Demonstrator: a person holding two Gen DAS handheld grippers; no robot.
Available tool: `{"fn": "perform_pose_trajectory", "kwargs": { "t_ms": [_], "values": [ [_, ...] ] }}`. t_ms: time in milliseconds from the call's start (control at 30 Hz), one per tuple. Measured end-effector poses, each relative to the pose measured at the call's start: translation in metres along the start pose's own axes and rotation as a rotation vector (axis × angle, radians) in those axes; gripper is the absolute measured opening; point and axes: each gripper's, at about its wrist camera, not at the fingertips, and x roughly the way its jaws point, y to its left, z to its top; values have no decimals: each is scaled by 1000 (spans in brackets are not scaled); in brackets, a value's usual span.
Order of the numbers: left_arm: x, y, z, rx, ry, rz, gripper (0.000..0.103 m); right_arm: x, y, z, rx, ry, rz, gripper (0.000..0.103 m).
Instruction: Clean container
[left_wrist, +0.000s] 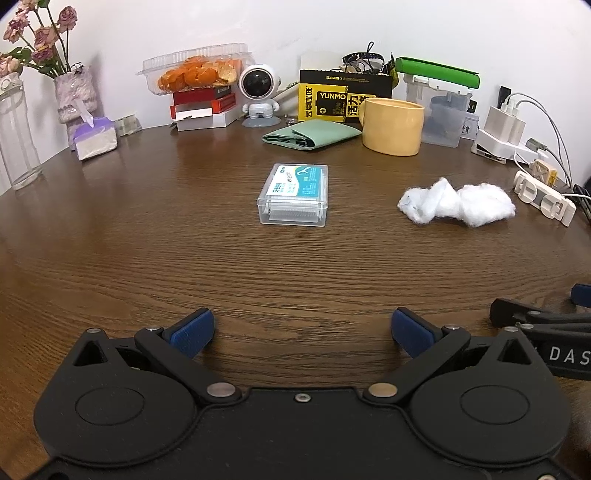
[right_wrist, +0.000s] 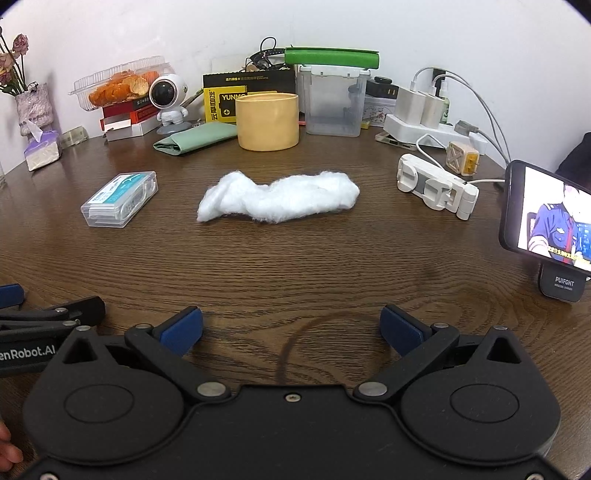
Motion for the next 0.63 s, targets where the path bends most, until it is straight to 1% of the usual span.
{"fn": "perform_pose_trajectory", "kwargs": {
  "t_ms": [633],
  "values": [
    [0, 0, 0, -2, -1, 0, 103, 0, 0, 0, 1, 0, -1, 103]
  ]
}}
